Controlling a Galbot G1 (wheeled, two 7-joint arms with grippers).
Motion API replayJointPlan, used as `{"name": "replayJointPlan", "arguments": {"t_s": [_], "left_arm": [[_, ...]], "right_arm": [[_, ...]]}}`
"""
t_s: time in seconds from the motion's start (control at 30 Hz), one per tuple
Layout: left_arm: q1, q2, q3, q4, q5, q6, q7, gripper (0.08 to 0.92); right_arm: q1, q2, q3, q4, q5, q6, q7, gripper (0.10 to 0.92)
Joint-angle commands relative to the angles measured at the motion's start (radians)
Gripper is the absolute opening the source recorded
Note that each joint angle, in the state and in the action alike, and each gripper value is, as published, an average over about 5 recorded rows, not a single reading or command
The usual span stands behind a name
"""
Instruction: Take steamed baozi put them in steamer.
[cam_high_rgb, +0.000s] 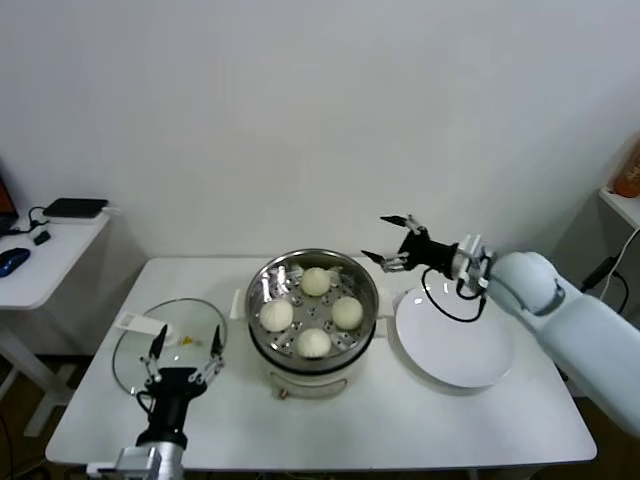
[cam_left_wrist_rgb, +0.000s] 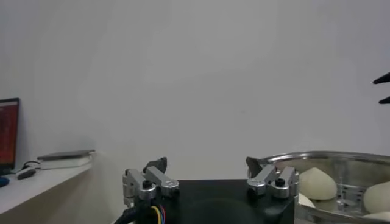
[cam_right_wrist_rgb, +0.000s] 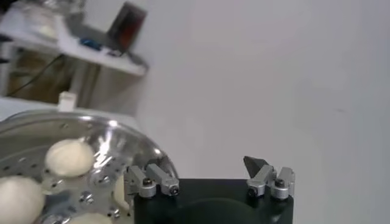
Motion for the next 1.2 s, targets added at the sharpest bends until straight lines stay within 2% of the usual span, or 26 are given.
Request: {"name": "replayJointPlan", "arguments": {"t_s": [0.03, 0.3, 0.5, 0.73, 0.97, 1.2], "left_arm": [[0.012, 0.003, 0.029, 0.005, 0.008, -0.003, -0.017, 0.823], [-0.011, 0.018, 0.008, 0.03, -0.004, -0.002, -0.008, 0.823], [-0.017, 0.021, -0.011, 0.046, -0.011, -0.004, 0.019, 0.823], [-0.019, 0.024, -0.039, 0.076, -0.01, -0.017, 0.037, 0.823], [-0.027, 0.053, -0.092, 0.087, -0.024, -0.013, 0.042, 0.823], [-0.022, 0.053, -0.1, 0.092, -0.032, -0.011, 0.041, 0.823]], "right_arm": [[-0.734, 0.234, 0.668, 0.183, -0.089, 0.169, 0.223, 0.823], [-1.001, 0.408, 0.748, 0.217, -0.063, 0.318, 0.251, 0.823], [-1.114, 0.482, 0.758, 0.211, -0.026, 0.381, 0.234, 0.823], [-1.18, 0.542, 0.744, 0.209, -0.018, 0.433, 0.206, 0.823], [-1.194, 0.564, 0.728, 0.209, -0.018, 0.44, 0.199, 0.823], [-1.189, 0.575, 0.708, 0.211, -0.022, 0.439, 0.194, 0.823]]}}
